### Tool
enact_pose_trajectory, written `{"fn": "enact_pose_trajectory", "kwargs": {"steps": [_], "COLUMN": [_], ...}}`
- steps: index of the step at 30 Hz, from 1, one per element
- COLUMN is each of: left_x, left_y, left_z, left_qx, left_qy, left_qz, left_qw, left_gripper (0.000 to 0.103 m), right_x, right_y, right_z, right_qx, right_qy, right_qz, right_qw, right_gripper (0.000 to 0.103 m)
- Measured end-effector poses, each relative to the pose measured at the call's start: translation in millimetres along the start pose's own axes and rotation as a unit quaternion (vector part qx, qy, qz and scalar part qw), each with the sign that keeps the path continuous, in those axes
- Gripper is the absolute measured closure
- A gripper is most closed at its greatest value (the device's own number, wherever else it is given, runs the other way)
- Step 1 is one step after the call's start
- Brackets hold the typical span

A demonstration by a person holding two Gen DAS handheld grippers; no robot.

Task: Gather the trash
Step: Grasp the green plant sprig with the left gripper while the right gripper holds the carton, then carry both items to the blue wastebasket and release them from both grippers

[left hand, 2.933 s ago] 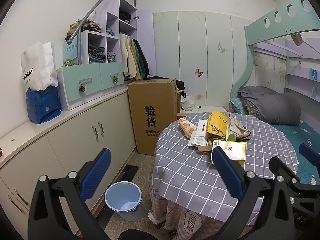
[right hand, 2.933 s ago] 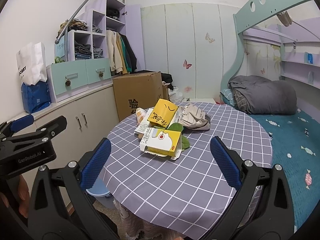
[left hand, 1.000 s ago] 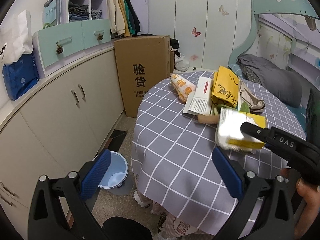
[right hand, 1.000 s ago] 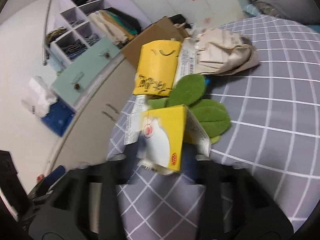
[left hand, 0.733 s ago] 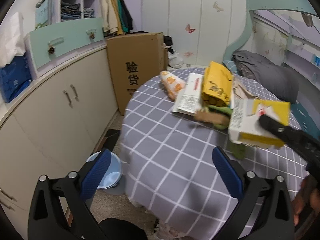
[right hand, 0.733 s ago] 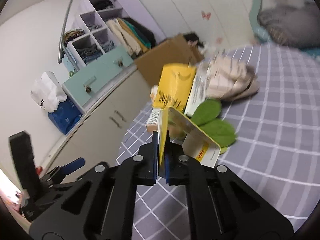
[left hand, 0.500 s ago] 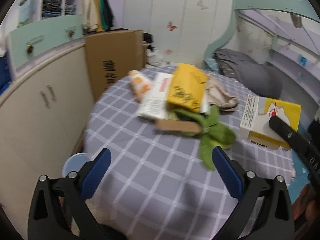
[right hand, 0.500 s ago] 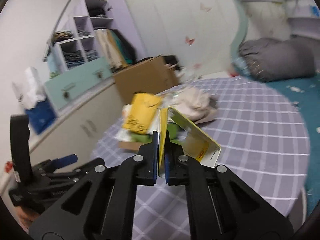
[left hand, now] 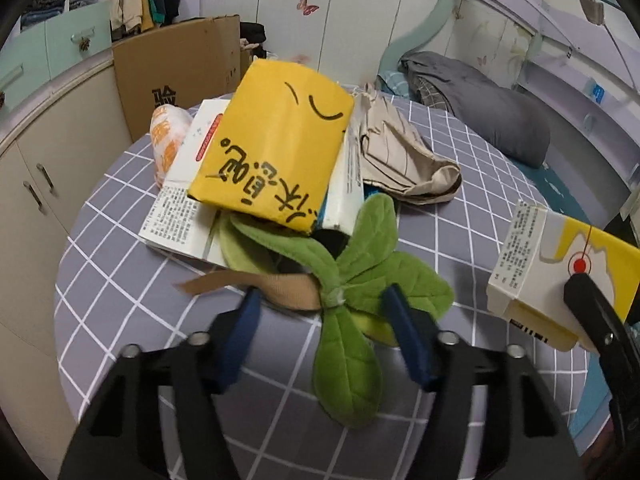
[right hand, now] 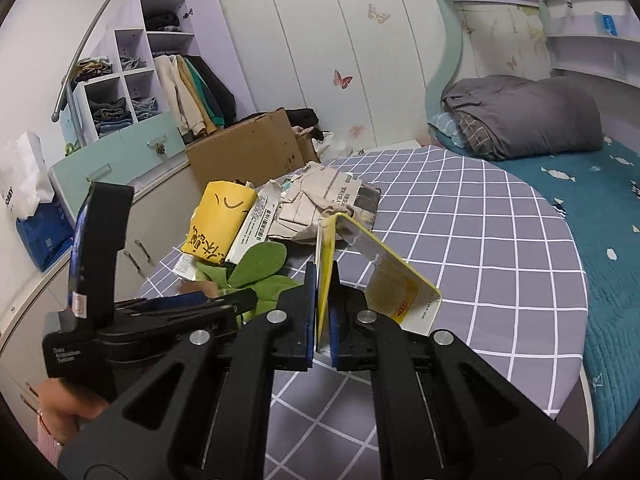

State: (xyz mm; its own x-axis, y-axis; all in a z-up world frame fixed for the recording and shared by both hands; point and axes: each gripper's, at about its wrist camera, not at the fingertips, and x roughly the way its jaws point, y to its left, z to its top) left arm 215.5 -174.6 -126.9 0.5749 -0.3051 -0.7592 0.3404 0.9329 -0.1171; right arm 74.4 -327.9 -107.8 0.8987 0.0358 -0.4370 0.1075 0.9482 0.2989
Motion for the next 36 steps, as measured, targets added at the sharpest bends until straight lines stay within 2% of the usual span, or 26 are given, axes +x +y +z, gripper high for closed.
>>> {"fn": "enact_pose_trajectory", "kwargs": {"steps": [2,8,12,16,20,24,27,28,31,36], "left_x": [-2,-35,-65,-99,-125,-149,-160,-160,-156,-133], "left_y": [1,16,27,49,80,119,152,168,206,286], "left_z": [1,-10,-21,-34,-43,-54,-65,-68,-74,-85], "left_qx": [-0.002,-0.024,-0.021,-0.031,-0.055,-0.078,-0.096,-0.105,-0.137,-0.192], "left_qy": [-0.002,-0.026,-0.049,-0.073,-0.095,-0.121,-0.136,-0.135,-0.126,-0.102], "left_qz": [-0.001,-0.052,-0.072,-0.092,-0.097,-0.074,-0.019,0.002,0.031,0.098], "left_qw": [1.0000,0.9980,0.9960,0.9925,0.9892,0.9869,0.9859,0.9852,0.9821,0.9712], "left_gripper": [0.088,0.091,0.092,0.092,0.092,0.092,0.092,0.092,0.092,0.092], "right_x": [1,-6,-12,-19,-20,-12,-1,7,26,72], "right_y": [1,15,32,61,96,140,173,190,232,310], "right_z": [0,1,2,1,-1,-7,-14,-18,-26,-47], "right_qx": [0.000,-0.011,-0.013,-0.031,-0.049,-0.078,-0.096,-0.106,-0.130,-0.170], "right_qy": [0.001,-0.001,0.003,0.004,0.013,0.029,0.048,0.059,0.081,0.130], "right_qz": [0.003,0.017,0.041,0.067,0.101,0.140,0.169,0.183,0.209,0.244], "right_qw": [1.000,1.000,0.999,0.997,0.994,0.987,0.980,0.976,0.966,0.946], "right_gripper": [0.098,0.098,0.098,0.098,0.098,0.098,0.098,0.098,0.098,0.098]}}
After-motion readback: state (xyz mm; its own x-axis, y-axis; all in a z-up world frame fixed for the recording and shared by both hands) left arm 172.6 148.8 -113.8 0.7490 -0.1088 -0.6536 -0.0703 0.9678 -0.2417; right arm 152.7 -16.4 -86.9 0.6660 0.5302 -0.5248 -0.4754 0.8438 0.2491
